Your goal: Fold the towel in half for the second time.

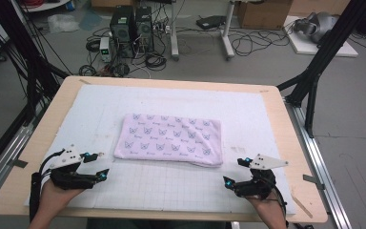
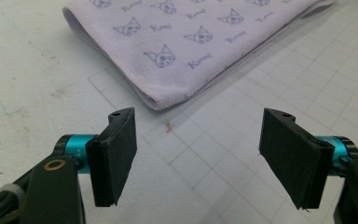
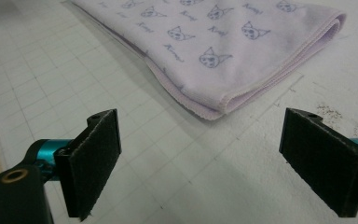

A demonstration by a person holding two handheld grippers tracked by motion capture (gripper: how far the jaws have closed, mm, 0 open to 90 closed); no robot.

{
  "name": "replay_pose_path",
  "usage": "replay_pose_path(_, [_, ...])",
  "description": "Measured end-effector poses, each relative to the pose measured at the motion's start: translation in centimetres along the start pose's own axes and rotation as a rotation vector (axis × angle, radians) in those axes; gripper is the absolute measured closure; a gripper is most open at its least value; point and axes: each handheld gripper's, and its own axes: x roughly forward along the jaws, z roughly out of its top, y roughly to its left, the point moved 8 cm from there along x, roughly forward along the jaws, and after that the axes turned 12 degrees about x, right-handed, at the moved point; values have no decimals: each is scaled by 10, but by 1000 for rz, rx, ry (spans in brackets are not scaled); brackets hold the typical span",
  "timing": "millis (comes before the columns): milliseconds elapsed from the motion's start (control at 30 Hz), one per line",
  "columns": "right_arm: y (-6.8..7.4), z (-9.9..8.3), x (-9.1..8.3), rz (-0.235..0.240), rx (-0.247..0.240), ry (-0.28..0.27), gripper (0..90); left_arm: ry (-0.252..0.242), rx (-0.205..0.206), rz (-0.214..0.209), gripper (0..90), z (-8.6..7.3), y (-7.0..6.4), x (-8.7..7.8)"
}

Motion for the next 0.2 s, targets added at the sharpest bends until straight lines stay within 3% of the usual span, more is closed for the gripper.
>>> replay_pose_path(200, [0,2,0,-2,-6,-9,119,4,4,1,281,0,-1,2])
